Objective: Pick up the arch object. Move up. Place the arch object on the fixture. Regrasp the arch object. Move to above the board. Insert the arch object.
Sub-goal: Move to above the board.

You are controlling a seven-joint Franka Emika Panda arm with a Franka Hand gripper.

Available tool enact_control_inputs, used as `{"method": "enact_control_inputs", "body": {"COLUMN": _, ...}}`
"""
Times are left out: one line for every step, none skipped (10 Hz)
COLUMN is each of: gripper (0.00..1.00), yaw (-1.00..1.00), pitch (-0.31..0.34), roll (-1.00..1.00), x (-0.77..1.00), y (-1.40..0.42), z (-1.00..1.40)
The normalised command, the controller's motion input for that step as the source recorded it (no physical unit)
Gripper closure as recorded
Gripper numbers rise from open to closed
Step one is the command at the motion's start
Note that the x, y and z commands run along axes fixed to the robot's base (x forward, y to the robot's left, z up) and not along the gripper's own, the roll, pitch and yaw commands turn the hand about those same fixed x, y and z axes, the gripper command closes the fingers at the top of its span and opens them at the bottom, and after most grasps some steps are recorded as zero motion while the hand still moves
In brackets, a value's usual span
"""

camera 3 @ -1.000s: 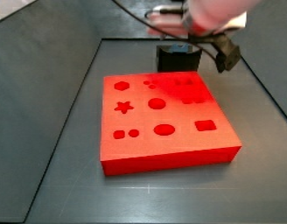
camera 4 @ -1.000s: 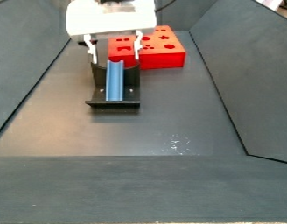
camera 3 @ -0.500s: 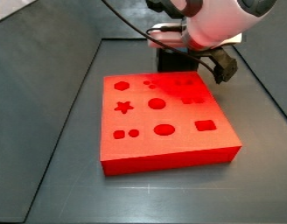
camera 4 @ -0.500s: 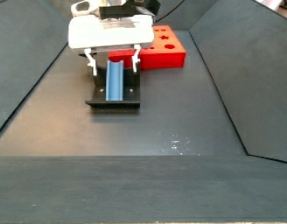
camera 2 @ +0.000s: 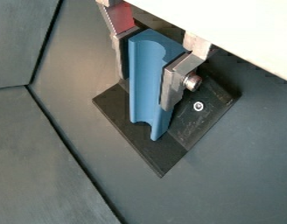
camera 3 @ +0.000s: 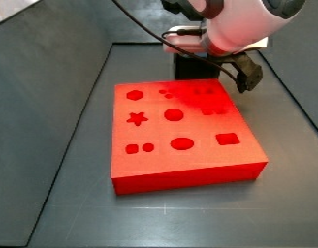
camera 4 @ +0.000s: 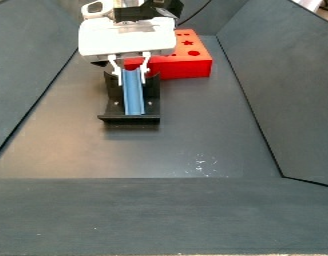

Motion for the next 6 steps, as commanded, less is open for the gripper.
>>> {"method": "enact_control_inputs", "body": {"gripper": 1.0, "yaw": -0.13, "pitch": -0.44, "roll": -0.24, "x": -0.05, "y": -0.15, "z": 1.0}}
{"method": "enact_control_inputs", "body": {"gripper": 1.0, "yaw": -0.18, "pitch": -0.381, "roll": -0.22, "x": -0.06, "y": -0.13, "z": 1.0}}
{"method": "enact_control_inputs", "body": {"gripper": 1.0, "yaw": -0.23, "pitch": -0.33, "roll": -0.2, "x": -0.07, "y": -0.13, "z": 1.0}}
{"method": "enact_control_inputs", "body": {"gripper": 1.0, "yaw": -0.26, "pitch": -0.255, "roll": -0.17, "x": -0.07, "y": -0.12, "z": 1.0}}
{"method": "enact_control_inputs", "body": {"gripper": 1.0, "yaw": -0.28, "pitch": -0.149, "roll": -0.14, "x": -0.08, "y": -0.11, "z": 1.0}}
{"method": "enact_control_inputs", "body": {"gripper": 1.0, "yaw": -0.28, "pitch": -0.044, "roll": -0.13, "x": -0.08, "y": -0.1, "z": 1.0}}
